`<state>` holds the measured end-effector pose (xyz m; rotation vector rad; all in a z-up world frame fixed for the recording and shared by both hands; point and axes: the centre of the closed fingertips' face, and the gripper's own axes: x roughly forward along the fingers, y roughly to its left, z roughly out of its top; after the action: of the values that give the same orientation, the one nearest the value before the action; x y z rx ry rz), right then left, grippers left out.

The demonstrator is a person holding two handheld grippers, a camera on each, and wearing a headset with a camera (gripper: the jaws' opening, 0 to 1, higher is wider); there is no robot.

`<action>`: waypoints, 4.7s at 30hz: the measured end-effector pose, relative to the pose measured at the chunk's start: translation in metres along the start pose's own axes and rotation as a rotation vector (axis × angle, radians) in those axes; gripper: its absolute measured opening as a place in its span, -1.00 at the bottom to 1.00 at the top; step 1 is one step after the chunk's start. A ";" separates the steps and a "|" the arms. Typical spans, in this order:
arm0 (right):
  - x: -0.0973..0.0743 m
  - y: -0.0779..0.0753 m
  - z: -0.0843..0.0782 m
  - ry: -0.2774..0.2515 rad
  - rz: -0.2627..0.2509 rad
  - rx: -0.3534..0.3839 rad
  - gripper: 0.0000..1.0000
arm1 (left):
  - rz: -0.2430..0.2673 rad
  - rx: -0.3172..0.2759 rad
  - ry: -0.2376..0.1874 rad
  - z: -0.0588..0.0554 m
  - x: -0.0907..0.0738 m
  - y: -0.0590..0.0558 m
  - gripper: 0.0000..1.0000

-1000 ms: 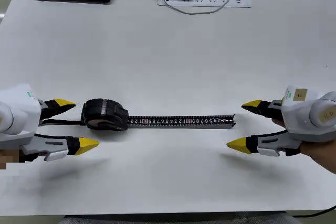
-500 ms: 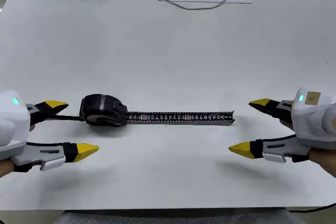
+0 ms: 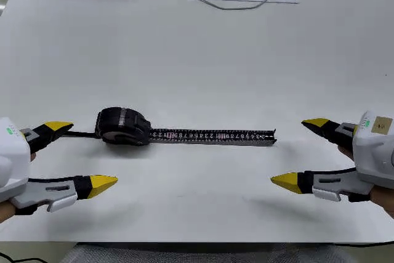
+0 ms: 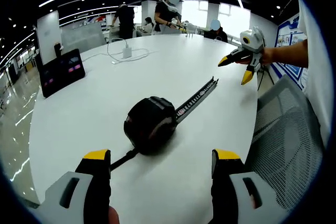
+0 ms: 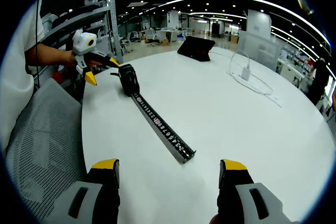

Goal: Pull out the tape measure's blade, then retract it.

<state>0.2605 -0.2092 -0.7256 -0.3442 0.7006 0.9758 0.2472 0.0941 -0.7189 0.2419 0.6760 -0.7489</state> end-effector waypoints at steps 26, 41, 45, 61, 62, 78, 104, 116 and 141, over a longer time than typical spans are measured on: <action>-0.012 0.015 -0.017 -0.035 -0.018 0.065 0.80 | -0.003 -0.074 -0.028 -0.009 -0.011 -0.019 0.66; -0.018 0.018 -0.016 -0.064 -0.041 0.077 0.85 | 0.012 -0.108 -0.023 -0.020 -0.020 -0.027 0.67; -0.018 0.020 -0.017 -0.067 -0.040 0.078 0.85 | 0.015 -0.115 -0.023 -0.022 -0.021 -0.028 0.67; -0.018 0.027 -0.019 -0.060 -0.031 0.091 0.87 | 0.014 -0.124 -0.024 -0.023 -0.022 -0.031 0.66; -0.018 0.027 -0.019 -0.059 -0.031 0.091 0.87 | 0.014 -0.124 -0.024 -0.023 -0.022 -0.031 0.66; -0.016 0.029 -0.019 -0.061 -0.027 0.091 0.87 | 0.013 -0.133 -0.030 -0.022 -0.022 -0.031 0.66; -0.016 0.030 -0.018 -0.062 -0.025 0.087 0.87 | 0.024 -0.137 -0.029 -0.016 -0.016 -0.027 0.67; -0.016 0.025 -0.015 -0.068 -0.027 0.085 0.88 | 0.044 -0.163 -0.038 -0.005 -0.004 -0.020 0.73; -0.015 0.019 -0.015 -0.065 -0.029 0.078 0.89 | 0.082 -0.208 -0.064 0.013 0.016 -0.012 0.87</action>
<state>0.2338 -0.2168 -0.7257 -0.2528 0.6710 0.9256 0.2539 0.0710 -0.7189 0.0551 0.6741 -0.6001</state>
